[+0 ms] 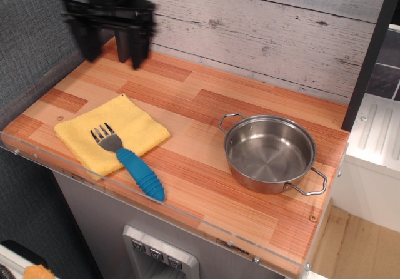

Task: Move blue fork on top of yellow cloth with handle on table.

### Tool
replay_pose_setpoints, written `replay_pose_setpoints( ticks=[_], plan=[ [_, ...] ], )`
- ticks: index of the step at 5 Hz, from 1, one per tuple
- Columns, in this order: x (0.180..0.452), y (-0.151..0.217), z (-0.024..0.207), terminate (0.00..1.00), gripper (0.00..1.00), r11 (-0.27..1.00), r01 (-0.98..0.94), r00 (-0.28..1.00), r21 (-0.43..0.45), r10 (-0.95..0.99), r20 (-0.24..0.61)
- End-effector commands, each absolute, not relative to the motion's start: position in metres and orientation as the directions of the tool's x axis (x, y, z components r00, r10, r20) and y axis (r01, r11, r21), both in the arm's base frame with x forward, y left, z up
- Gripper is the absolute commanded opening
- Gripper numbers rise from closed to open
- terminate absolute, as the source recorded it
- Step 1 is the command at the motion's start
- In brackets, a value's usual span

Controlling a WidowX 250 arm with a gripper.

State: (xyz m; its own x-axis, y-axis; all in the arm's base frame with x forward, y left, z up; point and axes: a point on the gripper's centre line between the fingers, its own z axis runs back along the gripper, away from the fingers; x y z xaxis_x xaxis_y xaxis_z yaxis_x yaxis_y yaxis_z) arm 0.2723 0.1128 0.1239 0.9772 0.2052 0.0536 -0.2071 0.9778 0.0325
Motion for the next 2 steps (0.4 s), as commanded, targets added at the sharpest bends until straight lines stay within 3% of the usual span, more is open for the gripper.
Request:
replay_pose_setpoints(
  ticks=[1,2],
  plan=[
    [0.2605,0.1316,0.1500,0.00,1.00,0.952,-0.291,0.952,0.098,0.278,0.125],
    [0.2605,0.1316,0.1500,1.00,1.00,0.952,-0.291,0.952,0.098,0.278,0.125]
  ],
)
